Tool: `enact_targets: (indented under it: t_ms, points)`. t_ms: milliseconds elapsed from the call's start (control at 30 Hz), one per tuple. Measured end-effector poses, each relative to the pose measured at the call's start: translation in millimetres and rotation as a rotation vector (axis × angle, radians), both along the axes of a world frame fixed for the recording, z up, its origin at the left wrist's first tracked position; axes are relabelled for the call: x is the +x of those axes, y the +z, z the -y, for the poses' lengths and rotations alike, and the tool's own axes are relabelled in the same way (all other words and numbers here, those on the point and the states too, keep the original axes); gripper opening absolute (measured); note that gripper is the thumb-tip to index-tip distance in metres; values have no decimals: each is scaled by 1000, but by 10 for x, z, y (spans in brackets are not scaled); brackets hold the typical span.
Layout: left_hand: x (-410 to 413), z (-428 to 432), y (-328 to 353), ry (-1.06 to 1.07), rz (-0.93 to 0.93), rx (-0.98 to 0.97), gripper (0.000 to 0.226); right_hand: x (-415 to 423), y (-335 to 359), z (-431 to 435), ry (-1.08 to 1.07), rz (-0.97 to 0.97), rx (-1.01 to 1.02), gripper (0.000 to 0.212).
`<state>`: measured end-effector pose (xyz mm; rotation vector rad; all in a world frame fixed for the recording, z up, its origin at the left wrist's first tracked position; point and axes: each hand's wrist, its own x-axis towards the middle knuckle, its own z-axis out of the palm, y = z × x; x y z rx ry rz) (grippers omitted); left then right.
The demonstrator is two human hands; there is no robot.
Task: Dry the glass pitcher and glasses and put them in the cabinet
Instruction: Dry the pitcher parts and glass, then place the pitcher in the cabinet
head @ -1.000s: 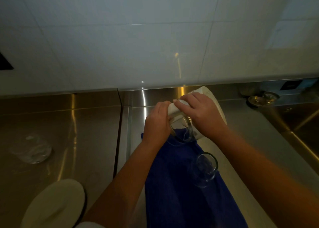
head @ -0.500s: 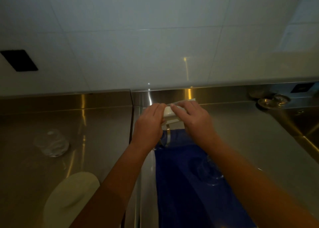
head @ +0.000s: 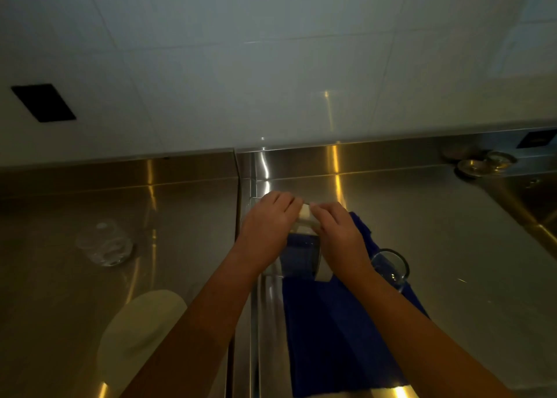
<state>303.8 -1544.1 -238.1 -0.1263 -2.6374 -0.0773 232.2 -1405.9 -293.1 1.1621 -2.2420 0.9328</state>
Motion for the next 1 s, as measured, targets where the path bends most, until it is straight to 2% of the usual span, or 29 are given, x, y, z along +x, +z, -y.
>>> enact_targets:
  t_ms: [100, 300, 433, 533, 633, 733, 833, 933, 1000]
  points:
    - [-21, -45, -54, -22, 38, 10, 55, 35, -71, -52, -23, 56, 12, 51]
    - [-117, -82, -60, -61, 31, 21, 57, 80, 30, -103, -103, 71, 15, 42]
    - [-136, -63, -81, -88, 32, 86, 61, 53, 108, -34, -111, 87, 14, 28]
    - [-181, -101, -71, -60, 58, 180, 60, -4, 150, 59, -122, 97, 52, 33]
    - [-226, -123, -38, -17, 76, 298, 50, -53, 136, 122, -129, 84, 160, 41]
    - [-167, -87, -99, 45, 24, 342, 54, -29, 172, 135, -153, 128, 128, 40]
    - [-53, 3, -197, 178, 36, 520, 63, 16, 232, 106, -203, 142, 138, 35]
    - [59, 78, -261, 290, 90, 826, 63, 30, 266, 59, -252, 193, 150, 32]
    - [101, 75, -254, 299, 106, 928, 61, 42, 280, 43, -263, 231, 127, 32]
